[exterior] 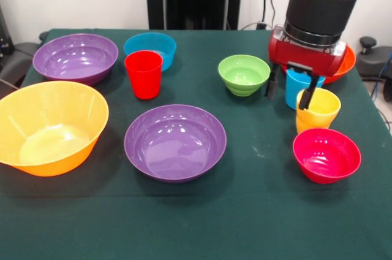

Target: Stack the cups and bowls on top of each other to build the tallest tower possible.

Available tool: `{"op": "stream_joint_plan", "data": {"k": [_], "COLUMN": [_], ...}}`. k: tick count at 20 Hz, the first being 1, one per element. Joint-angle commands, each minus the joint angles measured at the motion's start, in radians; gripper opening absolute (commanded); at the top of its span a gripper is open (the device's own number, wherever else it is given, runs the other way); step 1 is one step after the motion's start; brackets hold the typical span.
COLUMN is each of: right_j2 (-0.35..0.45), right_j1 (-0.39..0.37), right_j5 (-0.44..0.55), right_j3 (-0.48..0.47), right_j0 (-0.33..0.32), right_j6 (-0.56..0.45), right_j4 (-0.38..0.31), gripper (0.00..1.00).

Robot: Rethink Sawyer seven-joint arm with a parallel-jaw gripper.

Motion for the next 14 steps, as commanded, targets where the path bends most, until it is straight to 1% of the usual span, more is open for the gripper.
{"op": "stream_joint_plan", "data": {"k": [1,5,14], "right_j2": [0.059,0.058,0.065], "right_j1": [0.089,0.109,0.121], "right_j5": [0.132,0.115,0.086], "right_j3": [-0.072,-0.078,-0.071], "right_j0": [0.033,0.041,0.032], "right_j6": [-0.045,-0.036,-0.039], "right_j4": [-0.079,-0.078,-0.070], "gripper": [1.00,1.00,1.00]}}
